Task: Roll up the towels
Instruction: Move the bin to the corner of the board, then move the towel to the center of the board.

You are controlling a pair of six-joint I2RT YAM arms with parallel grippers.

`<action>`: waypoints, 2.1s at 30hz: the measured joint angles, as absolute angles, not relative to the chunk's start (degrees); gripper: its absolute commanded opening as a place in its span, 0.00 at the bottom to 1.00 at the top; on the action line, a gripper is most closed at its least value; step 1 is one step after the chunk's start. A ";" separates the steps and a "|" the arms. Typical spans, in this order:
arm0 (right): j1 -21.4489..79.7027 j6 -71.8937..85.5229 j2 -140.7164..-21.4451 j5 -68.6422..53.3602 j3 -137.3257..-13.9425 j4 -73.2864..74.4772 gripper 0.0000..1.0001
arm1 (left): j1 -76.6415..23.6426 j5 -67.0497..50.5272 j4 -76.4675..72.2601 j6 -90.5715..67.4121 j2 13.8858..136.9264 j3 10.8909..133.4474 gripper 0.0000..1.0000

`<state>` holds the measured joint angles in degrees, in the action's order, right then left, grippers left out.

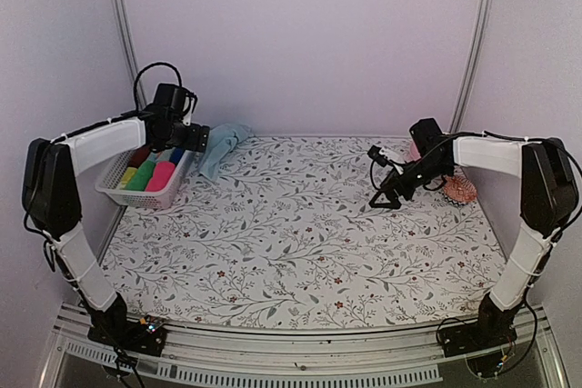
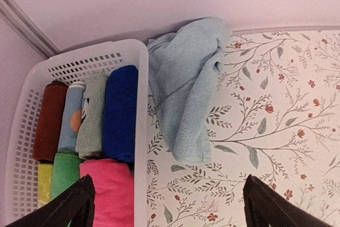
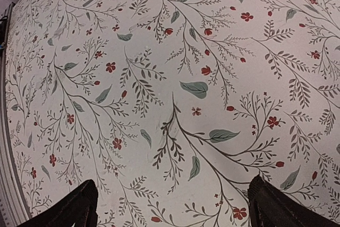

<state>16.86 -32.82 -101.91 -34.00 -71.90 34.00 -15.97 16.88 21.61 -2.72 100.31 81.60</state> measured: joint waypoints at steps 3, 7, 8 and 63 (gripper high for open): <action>16.86 -32.80 -101.30 -33.32 -71.68 33.30 0.99 | -17.47 15.57 20.84 -2.55 101.14 82.41 0.95; 16.86 -32.80 -100.62 -32.58 -71.26 32.93 0.99 | -18.68 13.96 20.36 -2.68 105.84 86.72 0.89; 16.86 -32.80 -100.44 -32.40 -71.22 32.91 0.99 | -18.79 13.67 20.21 -2.79 107.74 88.14 0.88; 14.98 -37.80 -80.66 -40.64 -58.52 20.58 0.99 | -49.41 -10.09 8.75 -13.13 113.82 84.97 0.50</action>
<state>14.98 -37.80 -80.66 -40.64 -58.52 20.58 -49.41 -10.09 8.75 -13.13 113.82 84.97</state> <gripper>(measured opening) 0.989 0.069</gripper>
